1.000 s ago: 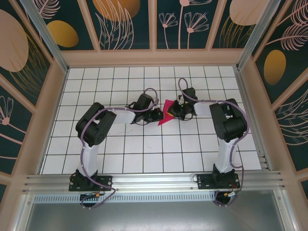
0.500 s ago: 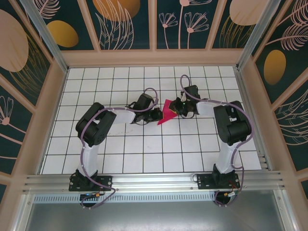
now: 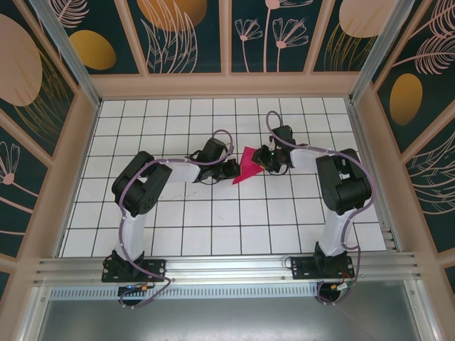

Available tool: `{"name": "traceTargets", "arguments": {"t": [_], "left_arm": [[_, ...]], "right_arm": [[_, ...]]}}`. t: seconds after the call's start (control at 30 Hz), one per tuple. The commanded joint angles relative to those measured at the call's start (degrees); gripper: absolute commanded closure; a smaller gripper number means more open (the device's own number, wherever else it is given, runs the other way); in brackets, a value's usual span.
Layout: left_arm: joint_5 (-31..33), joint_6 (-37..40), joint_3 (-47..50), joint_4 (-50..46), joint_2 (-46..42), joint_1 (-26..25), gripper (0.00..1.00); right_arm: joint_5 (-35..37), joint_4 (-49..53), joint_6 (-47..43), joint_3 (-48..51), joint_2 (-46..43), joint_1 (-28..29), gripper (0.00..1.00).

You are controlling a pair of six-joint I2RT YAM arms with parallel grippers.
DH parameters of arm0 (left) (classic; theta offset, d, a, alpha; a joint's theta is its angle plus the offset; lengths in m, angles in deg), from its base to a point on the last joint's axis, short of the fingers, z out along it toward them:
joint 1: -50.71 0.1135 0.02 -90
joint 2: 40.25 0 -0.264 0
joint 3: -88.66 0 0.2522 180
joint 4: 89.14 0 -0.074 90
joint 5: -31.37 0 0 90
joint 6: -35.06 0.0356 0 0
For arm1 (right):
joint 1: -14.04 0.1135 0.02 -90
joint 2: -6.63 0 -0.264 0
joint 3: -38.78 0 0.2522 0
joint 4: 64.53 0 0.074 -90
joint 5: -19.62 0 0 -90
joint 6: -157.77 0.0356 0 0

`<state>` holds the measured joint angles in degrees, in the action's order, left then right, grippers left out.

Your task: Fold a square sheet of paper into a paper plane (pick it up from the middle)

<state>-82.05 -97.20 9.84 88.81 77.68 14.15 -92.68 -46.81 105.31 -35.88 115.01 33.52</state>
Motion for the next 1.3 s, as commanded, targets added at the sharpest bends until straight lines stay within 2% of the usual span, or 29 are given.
{"name": "traceTargets", "arguments": {"t": [0.0,0.2,0.7,1.0,1.27], "left_arm": [[0.7,0.9,-0.7,-1.7,0.4,-0.2,0.91],[1.1,1.0,-0.6,-2.1,0.4,-0.3,0.94],[3.2,1.5,-0.3,-3.7,-0.3,-0.3,0.95],[2.9,1.7,-0.7,-3.1,-1.8,-0.3,0.92],[2.3,0.3,-1.8,3.5,-5.0,0.6,0.91]], "right_arm": [[0.5,2.1,-2.2,-2.8,2.1,0.3,0.65],[2.0,4.9,-2.8,-5.5,4.4,1.0,0.65],[11.5,17.8,-1.8,-11.6,12.3,2.7,0.62],[13.2,19.1,-1.5,-12.0,13.9,3.5,0.59],[13.1,18.6,-1.1,-11.0,14.0,3.5,0.59]]}}
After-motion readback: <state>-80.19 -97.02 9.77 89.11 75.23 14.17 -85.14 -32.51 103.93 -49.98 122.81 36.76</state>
